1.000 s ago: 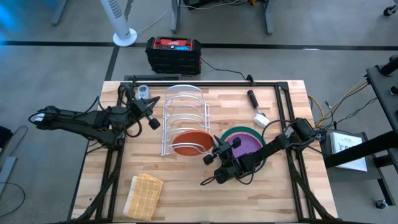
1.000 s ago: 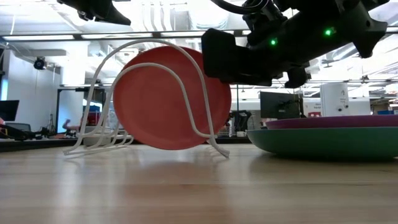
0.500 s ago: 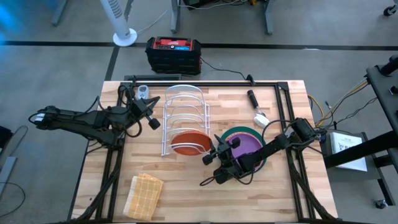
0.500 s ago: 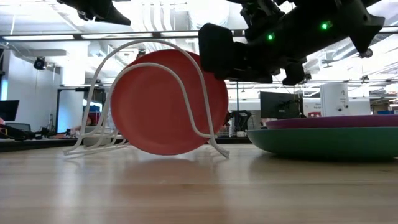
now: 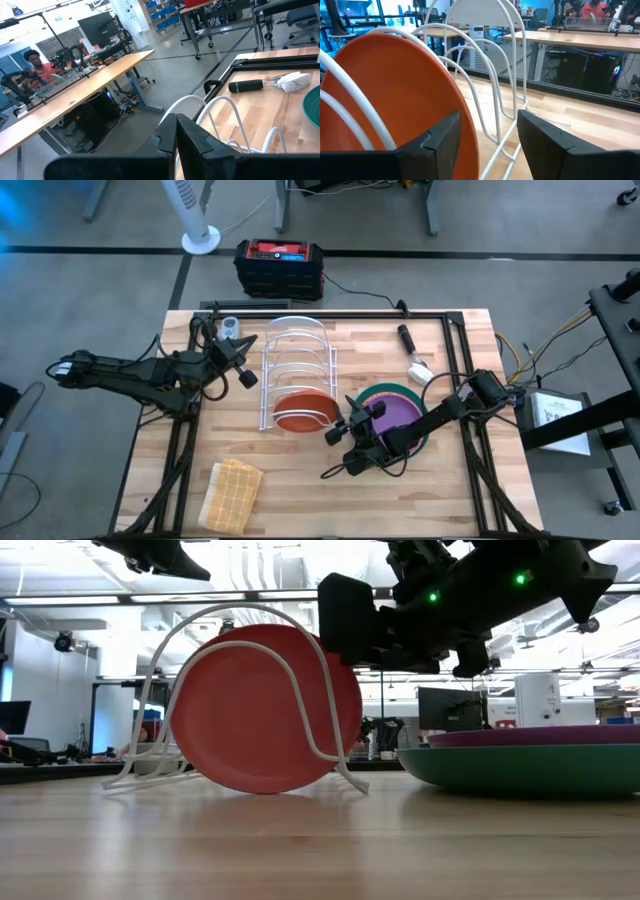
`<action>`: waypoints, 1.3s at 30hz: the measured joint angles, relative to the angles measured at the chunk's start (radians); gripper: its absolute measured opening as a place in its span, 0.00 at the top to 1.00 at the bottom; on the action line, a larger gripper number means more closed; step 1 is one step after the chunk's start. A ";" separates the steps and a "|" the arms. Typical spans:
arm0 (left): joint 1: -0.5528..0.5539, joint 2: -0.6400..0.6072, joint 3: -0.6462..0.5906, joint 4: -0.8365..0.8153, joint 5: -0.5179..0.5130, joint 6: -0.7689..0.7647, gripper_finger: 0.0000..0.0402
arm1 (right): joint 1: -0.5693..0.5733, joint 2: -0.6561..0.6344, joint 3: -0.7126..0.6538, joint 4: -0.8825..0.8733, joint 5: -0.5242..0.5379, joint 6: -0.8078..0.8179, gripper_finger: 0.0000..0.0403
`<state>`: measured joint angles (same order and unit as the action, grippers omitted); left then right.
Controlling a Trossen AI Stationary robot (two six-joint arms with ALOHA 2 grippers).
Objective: Sort dishes
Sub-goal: Put the orange plate into the dish rack
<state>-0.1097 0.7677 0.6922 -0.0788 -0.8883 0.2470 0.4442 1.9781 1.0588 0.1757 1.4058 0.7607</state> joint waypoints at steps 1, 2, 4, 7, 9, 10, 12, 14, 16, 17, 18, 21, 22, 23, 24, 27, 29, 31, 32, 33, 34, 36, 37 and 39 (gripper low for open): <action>0.000 0.000 0.000 0.000 0.000 0.000 1.00 | 0.000 0.000 0.000 0.001 -0.001 0.001 0.53; 0.000 0.000 0.000 0.000 0.000 0.000 1.00 | 0.000 0.000 0.000 0.001 -0.001 0.001 0.52; 0.000 0.000 0.000 0.000 0.000 0.000 1.00 | 0.000 0.000 0.000 0.007 -0.001 0.001 0.51; 0.000 0.000 0.000 0.000 0.000 0.000 1.00 | 0.000 0.000 0.000 0.016 -0.001 0.000 0.49; 0.000 0.000 0.000 0.000 0.000 0.000 1.00 | 0.000 -0.002 0.000 0.016 -0.001 0.000 0.48; 0.000 0.000 0.000 0.000 0.000 0.000 1.00 | 0.000 -0.004 0.000 0.016 -0.001 0.000 0.47; 0.000 0.000 0.000 0.000 0.000 0.000 1.00 | 0.000 -0.008 0.000 0.021 0.000 0.000 0.45; 0.000 0.000 0.000 0.000 0.000 0.000 1.00 | 0.000 -0.010 0.000 0.022 0.000 -0.004 0.44; 0.000 0.000 0.000 0.000 0.000 0.000 1.00 | 0.000 -0.012 0.000 0.022 0.000 -0.004 0.42; 0.000 0.000 0.000 0.000 0.000 0.000 1.00 | 0.000 -0.013 0.000 0.022 0.000 -0.004 0.42; 0.000 0.000 0.000 0.000 0.000 0.000 1.00 | 0.000 -0.015 0.000 0.022 -0.001 -0.003 0.42; 0.000 0.000 0.000 0.000 0.000 0.000 1.00 | 0.001 -0.024 0.000 0.023 -0.006 -0.003 0.42; 0.000 0.000 0.000 0.000 0.000 0.000 1.00 | 0.001 -0.029 0.000 0.023 -0.010 -0.002 0.42; 0.000 0.000 0.000 0.000 0.000 0.000 1.00 | 0.001 -0.035 0.000 0.023 -0.011 -0.003 0.43; 0.000 0.000 0.000 0.000 0.000 0.002 1.00 | 0.001 -0.041 0.000 0.023 -0.013 -0.003 0.43; 0.000 0.000 0.000 0.000 0.000 0.003 1.00 | 0.001 -0.059 0.000 0.023 -0.018 -0.004 0.43; 0.000 0.000 0.000 0.000 0.000 0.003 1.00 | 0.001 -0.070 0.000 0.022 -0.019 -0.003 0.42; 0.000 0.000 0.000 0.000 0.000 0.003 1.00 | 0.001 -0.086 0.000 0.016 -0.020 -0.004 0.42; 0.000 0.000 0.000 0.000 0.000 0.003 1.00 | 0.001 -0.094 0.000 0.016 -0.020 -0.007 0.42; 0.000 0.000 0.000 -0.001 0.000 0.003 1.00 | 0.001 -0.102 0.000 0.015 -0.020 -0.010 0.42; 0.000 0.000 0.000 -0.001 0.000 0.003 1.00 | 0.001 -0.112 0.000 0.013 -0.023 -0.010 0.42; 0.000 0.000 0.000 -0.001 0.000 0.003 1.00 | 0.001 -0.132 0.000 0.012 -0.033 -0.010 0.44; 0.000 0.000 0.000 -0.001 0.000 0.003 1.00 | 0.001 -0.143 0.000 0.007 -0.045 -0.007 0.45; 0.000 0.000 0.000 -0.001 0.000 0.003 1.00 | 0.001 -0.162 0.000 -0.017 -0.074 0.018 0.49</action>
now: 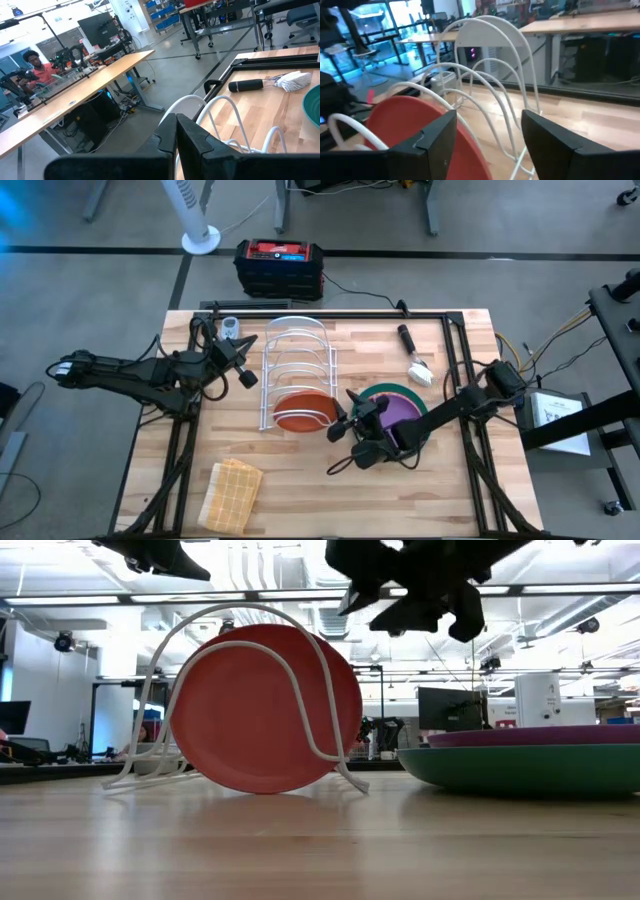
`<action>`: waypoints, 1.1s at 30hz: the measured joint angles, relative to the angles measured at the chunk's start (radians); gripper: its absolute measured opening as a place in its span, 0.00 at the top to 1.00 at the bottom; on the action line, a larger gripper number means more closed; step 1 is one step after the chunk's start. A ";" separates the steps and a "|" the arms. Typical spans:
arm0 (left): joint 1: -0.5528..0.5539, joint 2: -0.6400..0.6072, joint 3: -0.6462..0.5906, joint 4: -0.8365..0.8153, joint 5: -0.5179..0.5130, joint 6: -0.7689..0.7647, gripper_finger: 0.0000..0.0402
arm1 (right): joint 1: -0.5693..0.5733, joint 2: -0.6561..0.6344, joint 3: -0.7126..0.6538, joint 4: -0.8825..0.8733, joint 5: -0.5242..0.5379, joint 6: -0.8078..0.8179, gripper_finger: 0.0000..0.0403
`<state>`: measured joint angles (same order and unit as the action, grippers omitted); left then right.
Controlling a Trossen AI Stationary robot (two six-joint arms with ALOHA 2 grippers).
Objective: Sort dishes
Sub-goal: Put the orange plate into the dish rack
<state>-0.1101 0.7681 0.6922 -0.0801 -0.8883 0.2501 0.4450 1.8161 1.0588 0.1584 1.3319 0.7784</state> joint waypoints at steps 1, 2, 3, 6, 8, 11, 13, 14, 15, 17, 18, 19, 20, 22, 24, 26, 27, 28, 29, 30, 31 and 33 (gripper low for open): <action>0.000 0.000 0.000 0.000 0.000 0.000 1.00 | 0.000 -0.009 0.000 -0.010 -0.014 0.020 0.51; 0.000 0.000 0.000 -0.001 0.000 0.000 1.00 | 0.000 -0.020 0.000 -0.039 -0.028 0.043 0.54; 0.000 0.000 0.000 -0.002 0.000 0.000 1.00 | 0.000 -0.030 0.000 -0.062 -0.035 0.067 0.58; 0.000 0.000 0.000 -0.004 0.000 0.000 1.00 | 0.000 -0.060 0.000 -0.149 -0.059 0.161 0.71; 0.000 0.000 0.000 -0.003 0.000 0.000 1.00 | 0.000 -0.076 0.000 -0.220 -0.082 0.236 0.80; 0.000 0.000 0.000 -0.003 0.000 0.000 1.00 | 0.000 -0.092 -0.001 -0.320 -0.120 0.328 0.94; 0.000 0.000 0.000 -0.003 0.000 0.000 1.00 | 0.000 -0.093 -0.001 -0.362 -0.138 0.374 0.98; 0.000 0.000 0.000 -0.003 0.000 0.000 1.00 | -0.001 -0.091 -0.004 -0.373 -0.148 0.405 0.98; 0.000 0.002 0.000 -0.003 0.000 0.000 1.00 | -0.003 -0.087 -0.006 -0.381 -0.162 0.435 0.98; 0.000 0.003 0.000 -0.003 0.001 0.000 1.00 | -0.007 -0.081 -0.018 -0.389 -0.198 0.477 0.99; 0.000 0.003 0.000 -0.003 0.001 0.000 1.00 | -0.010 -0.074 -0.026 -0.391 -0.209 0.496 0.99; 0.000 0.003 0.000 -0.001 0.001 0.000 1.00 | -0.011 -0.066 -0.029 -0.387 -0.213 0.519 1.00; 0.000 0.003 0.000 -0.001 0.001 0.000 1.00 | -0.011 -0.060 -0.036 -0.387 -0.217 0.540 1.00; 0.000 0.003 0.000 0.001 0.001 0.000 1.00 | -0.013 -0.042 -0.043 -0.389 -0.223 0.573 1.00; 0.000 0.004 0.000 0.000 0.001 0.000 1.00 | -0.014 -0.024 -0.045 -0.386 -0.236 0.599 1.00; 0.000 0.005 0.000 0.001 0.001 0.001 1.00 | -0.016 -0.003 -0.045 -0.379 -0.248 0.619 1.00; 0.000 0.005 0.000 0.001 0.001 0.003 1.00 | -0.016 0.003 -0.045 -0.377 -0.256 0.629 1.00; 0.000 0.006 0.000 0.001 0.001 0.003 1.00 | -0.016 0.011 -0.046 -0.377 -0.258 0.637 1.00; 0.000 0.006 0.000 0.002 0.001 0.003 1.00 | -0.017 0.020 -0.046 -0.365 -0.258 0.640 1.00; 0.000 0.007 0.000 0.002 0.001 0.003 1.00 | -0.017 0.026 -0.046 -0.353 -0.257 0.643 1.00; 0.000 0.008 0.000 0.002 0.001 0.003 1.00 | -0.017 0.032 -0.046 -0.351 -0.257 0.645 1.00; 0.000 0.010 0.000 0.005 0.001 0.004 1.00 | -0.020 0.044 -0.046 -0.337 -0.257 0.651 1.00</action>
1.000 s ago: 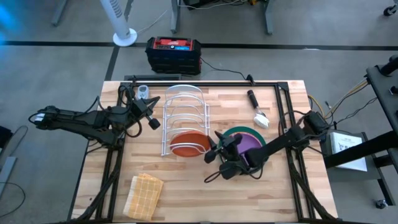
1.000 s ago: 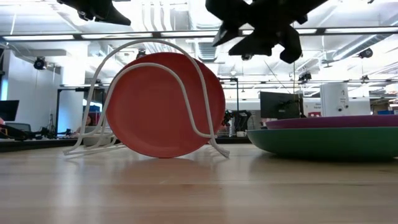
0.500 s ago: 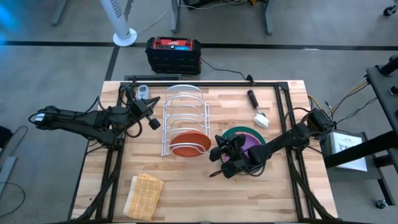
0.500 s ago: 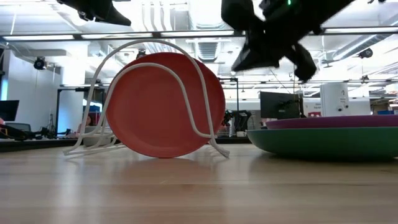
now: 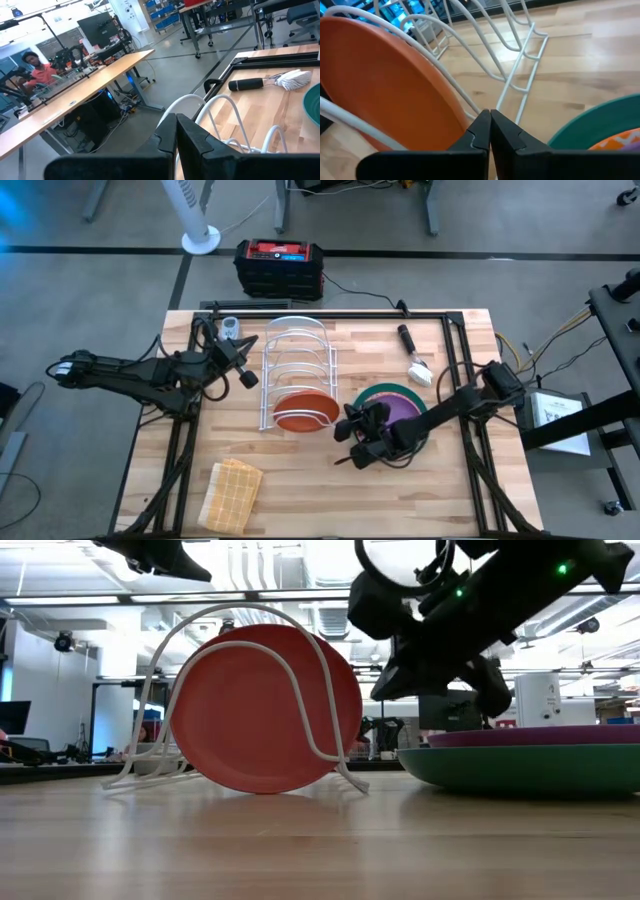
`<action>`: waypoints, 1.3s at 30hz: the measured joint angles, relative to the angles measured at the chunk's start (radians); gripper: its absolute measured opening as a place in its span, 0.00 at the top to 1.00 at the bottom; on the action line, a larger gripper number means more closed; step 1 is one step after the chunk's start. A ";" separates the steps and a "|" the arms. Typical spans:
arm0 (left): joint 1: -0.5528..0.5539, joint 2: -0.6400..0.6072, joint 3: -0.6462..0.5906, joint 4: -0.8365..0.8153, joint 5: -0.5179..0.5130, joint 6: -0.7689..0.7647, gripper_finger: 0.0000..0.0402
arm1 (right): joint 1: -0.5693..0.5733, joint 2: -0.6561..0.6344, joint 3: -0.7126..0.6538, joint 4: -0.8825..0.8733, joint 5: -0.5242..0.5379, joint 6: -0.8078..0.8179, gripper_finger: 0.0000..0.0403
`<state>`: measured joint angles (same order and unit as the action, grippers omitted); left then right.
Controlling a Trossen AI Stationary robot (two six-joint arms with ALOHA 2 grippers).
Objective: Sort dishes
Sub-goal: Put the orange plate into the dish rack
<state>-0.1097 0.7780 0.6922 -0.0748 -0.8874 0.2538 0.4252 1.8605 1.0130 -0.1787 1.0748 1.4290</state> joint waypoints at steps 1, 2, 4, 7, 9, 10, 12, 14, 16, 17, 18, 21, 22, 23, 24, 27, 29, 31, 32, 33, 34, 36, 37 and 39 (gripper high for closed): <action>0.000 0.000 0.000 -0.001 0.000 0.000 1.00 | -0.002 0.003 0.000 0.003 0.000 0.001 1.00; 0.000 0.002 0.000 0.001 0.000 0.000 1.00 | -0.004 0.003 0.000 0.002 -0.001 0.001 1.00; 0.000 0.003 0.000 0.002 0.000 0.000 1.00 | -0.008 0.003 0.000 0.006 0.000 0.002 1.00; 0.000 0.002 0.000 0.003 0.000 0.000 1.00 | -0.010 0.003 0.000 0.007 -0.001 -0.005 1.00; 0.000 0.002 0.000 0.003 0.000 0.000 1.00 | -0.014 0.003 0.000 0.018 -0.001 -0.009 1.00; 0.000 0.003 0.000 0.004 0.000 0.000 1.00 | -0.015 0.003 0.000 0.020 -0.003 -0.009 1.00; 0.000 0.004 0.000 0.006 0.000 0.000 1.00 | -0.018 0.005 0.000 0.037 -0.007 -0.015 1.00; 0.000 0.004 0.000 0.006 0.000 0.000 1.00 | -0.023 0.005 0.000 0.044 -0.012 -0.024 1.00; 0.000 0.004 0.000 0.006 0.000 0.000 1.00 | -0.026 0.005 0.000 0.054 -0.028 -0.037 1.00; 0.000 0.004 0.000 0.007 0.000 0.000 1.00 | -0.027 0.005 0.000 0.059 -0.030 -0.043 1.00; 0.000 0.004 0.000 0.007 0.000 0.000 1.00 | -0.028 0.005 0.000 0.065 -0.030 -0.048 1.00; 0.000 0.004 0.000 0.007 0.000 0.000 1.00 | -0.031 0.005 0.000 0.071 -0.030 -0.054 1.00; 0.000 0.005 0.000 0.007 0.000 0.000 1.00 | -0.032 0.005 0.000 0.073 -0.030 -0.059 1.00; 0.000 0.005 0.000 0.007 0.000 0.000 1.00 | -0.032 0.006 0.000 0.080 -0.030 -0.067 1.00; 0.000 0.005 0.000 0.007 0.000 0.000 1.00 | -0.032 0.006 0.000 0.090 -0.030 -0.076 1.00; 0.000 0.005 0.000 0.007 0.000 0.000 1.00 | -0.034 0.006 0.000 0.105 -0.030 -0.093 1.00; 0.000 0.005 0.000 0.007 0.000 0.000 1.00 | -0.035 0.006 0.000 0.110 -0.031 -0.103 1.00; 0.000 0.005 0.000 0.007 0.000 0.000 1.00 | -0.037 0.006 0.000 0.110 -0.028 -0.110 1.00; 0.000 0.005 0.000 0.007 0.000 0.000 1.00 | -0.037 0.006 0.000 0.110 -0.025 -0.116 1.00; 0.000 0.005 0.000 0.007 0.000 0.000 1.00 | -0.037 0.006 0.000 0.110 -0.024 -0.119 1.00; 0.000 0.005 0.000 0.007 0.000 0.000 1.00 | -0.037 0.003 0.000 0.109 -0.023 -0.119 1.00; 0.000 0.005 0.000 0.007 0.000 0.000 1.00 | -0.033 -0.007 0.001 0.106 -0.023 -0.120 1.00; 0.000 0.005 0.000 0.007 0.000 0.000 1.00 | -0.028 -0.016 0.004 0.104 -0.022 -0.123 1.00; 0.000 0.005 0.000 0.007 0.001 0.000 1.00 | -0.023 -0.039 0.007 0.104 -0.014 -0.130 1.00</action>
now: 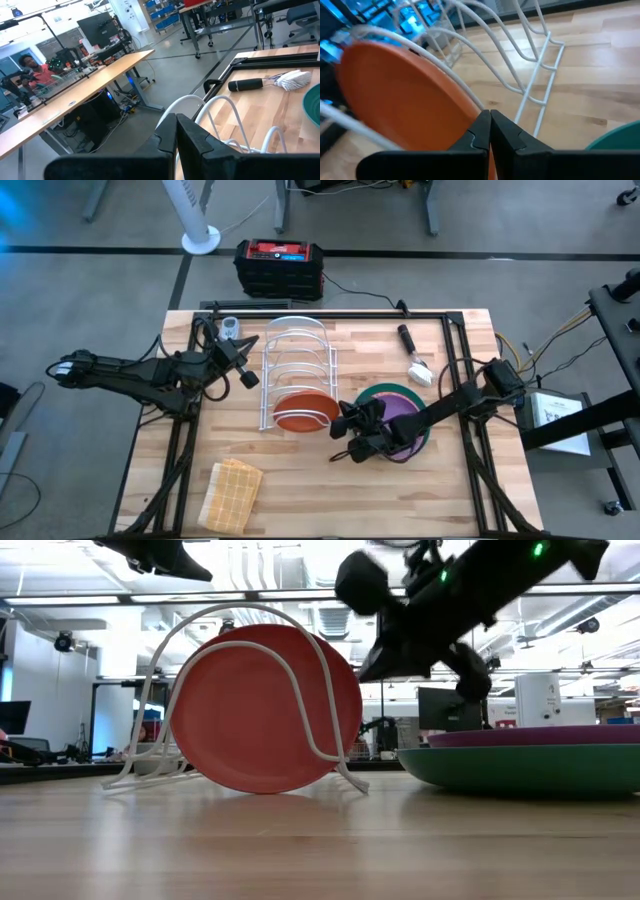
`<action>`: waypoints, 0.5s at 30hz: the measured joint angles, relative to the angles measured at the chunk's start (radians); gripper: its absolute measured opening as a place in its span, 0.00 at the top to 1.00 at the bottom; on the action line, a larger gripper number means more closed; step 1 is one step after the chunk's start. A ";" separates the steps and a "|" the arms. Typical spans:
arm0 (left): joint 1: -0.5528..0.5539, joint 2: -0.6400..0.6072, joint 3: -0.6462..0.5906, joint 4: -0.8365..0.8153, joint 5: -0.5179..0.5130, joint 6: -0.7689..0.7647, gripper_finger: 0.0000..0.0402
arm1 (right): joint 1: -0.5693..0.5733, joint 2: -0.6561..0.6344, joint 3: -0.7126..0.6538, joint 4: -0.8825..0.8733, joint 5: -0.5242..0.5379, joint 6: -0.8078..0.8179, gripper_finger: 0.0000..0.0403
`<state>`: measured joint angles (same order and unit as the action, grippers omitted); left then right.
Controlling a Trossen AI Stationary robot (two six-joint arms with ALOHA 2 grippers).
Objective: Sort dishes
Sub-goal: Put the orange plate into the dish rack
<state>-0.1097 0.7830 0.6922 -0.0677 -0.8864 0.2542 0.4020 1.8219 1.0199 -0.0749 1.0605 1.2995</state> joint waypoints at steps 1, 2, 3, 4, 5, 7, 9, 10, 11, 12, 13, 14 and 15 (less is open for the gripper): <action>0.000 0.000 0.000 0.000 0.005 0.000 1.00 | 0.001 -0.007 0.000 -0.004 0.006 0.000 1.00; 0.000 0.000 0.000 0.000 0.007 0.000 1.00 | 0.000 -0.016 0.000 -0.016 0.007 0.001 1.00; 0.000 0.000 0.000 0.000 0.007 0.001 1.00 | -0.002 -0.022 0.000 -0.035 0.007 0.007 1.00; 0.000 0.000 0.000 0.000 0.007 0.006 1.00 | -0.007 -0.029 0.000 -0.046 0.006 0.018 1.00; 0.000 -0.001 0.000 0.000 0.007 0.010 1.00 | -0.011 -0.036 0.000 -0.056 -0.001 0.043 1.00; 0.000 -0.002 0.000 0.000 0.007 0.017 1.00 | -0.029 -0.056 -0.002 -0.081 -0.063 0.095 1.00; 0.000 -0.002 0.000 0.000 0.007 0.017 1.00 | -0.049 -0.064 -0.006 -0.083 -0.128 0.110 1.00; 0.000 -0.002 0.000 0.000 0.007 0.018 1.00 | -0.058 -0.064 -0.007 -0.083 -0.149 0.111 1.00; 0.000 -0.002 0.000 0.000 0.007 0.018 1.00 | -0.065 -0.064 -0.008 -0.083 -0.165 0.110 1.00; 0.000 -0.002 0.000 0.000 0.007 0.018 1.00 | -0.072 -0.065 -0.009 -0.078 -0.181 0.106 1.00; 0.000 -0.002 0.000 0.000 0.007 0.018 1.00 | -0.075 -0.066 -0.009 -0.066 -0.196 0.098 1.00; 0.000 -0.002 0.000 0.000 0.007 0.018 1.00 | -0.076 -0.067 -0.009 -0.053 -0.207 0.093 1.00; 0.000 -0.002 0.000 0.000 0.007 0.018 1.00 | -0.076 -0.067 -0.009 -0.043 -0.212 0.088 1.00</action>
<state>-0.1097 0.7811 0.6922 -0.0681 -0.8799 0.2718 0.3260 1.7550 1.0111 -0.1181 0.8481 1.3874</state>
